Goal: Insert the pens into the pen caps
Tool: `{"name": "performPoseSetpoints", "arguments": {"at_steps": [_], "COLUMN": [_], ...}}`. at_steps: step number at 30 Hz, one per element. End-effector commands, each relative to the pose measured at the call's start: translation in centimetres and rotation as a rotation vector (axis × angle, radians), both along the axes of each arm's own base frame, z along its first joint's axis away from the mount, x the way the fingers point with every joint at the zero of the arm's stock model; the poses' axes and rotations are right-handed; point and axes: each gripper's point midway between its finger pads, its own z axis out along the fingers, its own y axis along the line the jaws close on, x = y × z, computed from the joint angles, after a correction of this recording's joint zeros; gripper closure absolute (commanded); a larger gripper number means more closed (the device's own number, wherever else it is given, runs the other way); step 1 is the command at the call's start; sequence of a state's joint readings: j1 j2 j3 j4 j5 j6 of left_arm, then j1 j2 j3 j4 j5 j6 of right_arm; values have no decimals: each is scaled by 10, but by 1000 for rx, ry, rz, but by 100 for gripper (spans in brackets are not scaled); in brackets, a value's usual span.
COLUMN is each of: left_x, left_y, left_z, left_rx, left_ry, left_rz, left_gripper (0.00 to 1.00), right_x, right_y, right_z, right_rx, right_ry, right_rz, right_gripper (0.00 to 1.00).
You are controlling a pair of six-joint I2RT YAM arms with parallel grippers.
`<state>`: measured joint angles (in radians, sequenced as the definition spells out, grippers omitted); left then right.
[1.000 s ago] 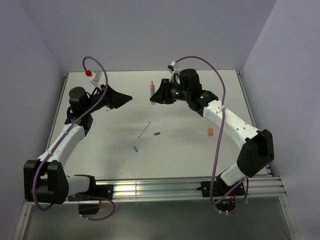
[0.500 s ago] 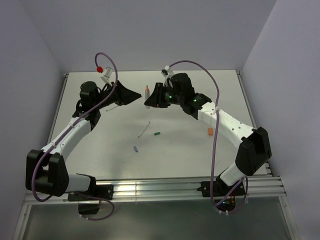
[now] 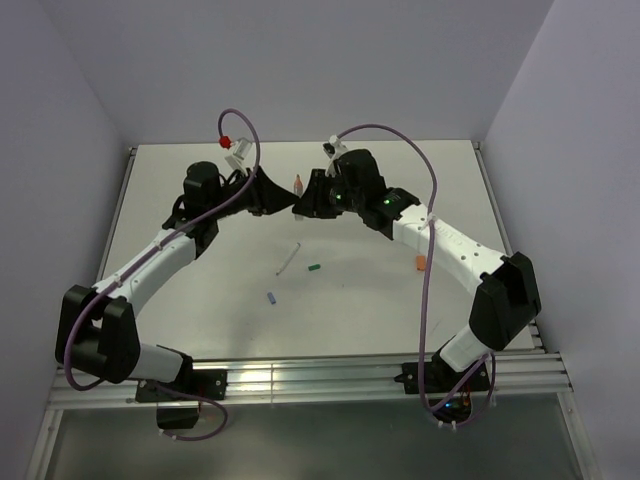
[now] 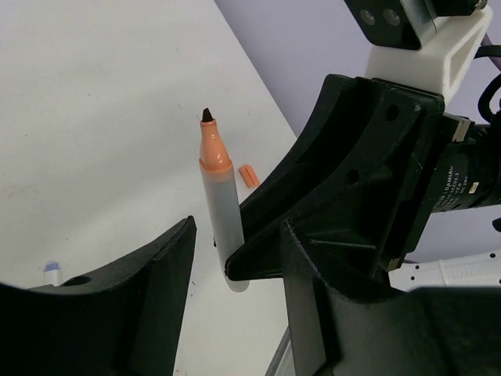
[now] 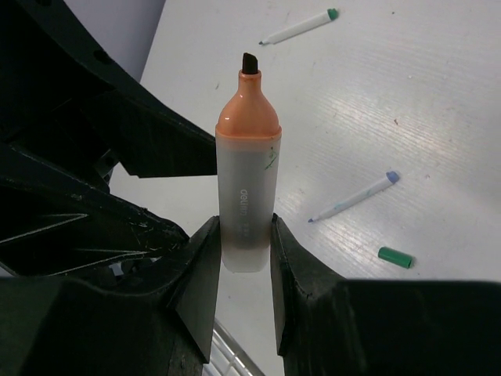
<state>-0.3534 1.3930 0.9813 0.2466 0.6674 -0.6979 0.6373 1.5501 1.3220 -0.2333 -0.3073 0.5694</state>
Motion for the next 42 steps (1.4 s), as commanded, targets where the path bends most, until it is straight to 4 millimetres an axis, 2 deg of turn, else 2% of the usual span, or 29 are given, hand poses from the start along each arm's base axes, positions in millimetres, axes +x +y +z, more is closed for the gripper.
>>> {"name": "performPoseSetpoints", "arguments": {"at_steps": [1, 7, 10, 14, 18, 21, 29, 34, 38, 42], "left_x": [7, 7, 10, 23, 21, 21, 18, 14, 8, -3], "left_y": [-6, -7, -1, 21, 22, 22, 14, 3, -2, -9], "left_z": [-1, -1, 3, 16, 32, 32, 11, -5, -18, -17], "left_rx": [14, -11, -69, -163, -180, -173, -90, -25, -2, -28], "left_ry": [-8, 14, 45, 56, 7, 5, 27, 41, 69, 79], "left_rz": [17, 17, 26, 68, 50, 50, 69, 60, 42, -12], "left_gripper": [48, 47, 47, 48, 43, 42, 43, 48, 56, 62], "right_x": [-4, -10, -12, -13, -11, -10, -3, -3, 0, 5], "right_y": [18, 21, 20, 17, 14, 15, 15, 16, 14, 11], "right_z": [29, 26, 22, 14, 6, 4, 12, 12, 13, 11], "right_rx": [69, 73, 71, 60, 42, 41, 42, 41, 33, 16], "right_ry": [-47, -27, -15, -1, 11, 21, 9, 9, 1, -7], "right_rz": [41, 55, 56, 45, 22, 16, -11, -11, -29, -53], "right_gripper": [100, 100, 100, 100, 100, 100, 100, 100, 100, 100]}}
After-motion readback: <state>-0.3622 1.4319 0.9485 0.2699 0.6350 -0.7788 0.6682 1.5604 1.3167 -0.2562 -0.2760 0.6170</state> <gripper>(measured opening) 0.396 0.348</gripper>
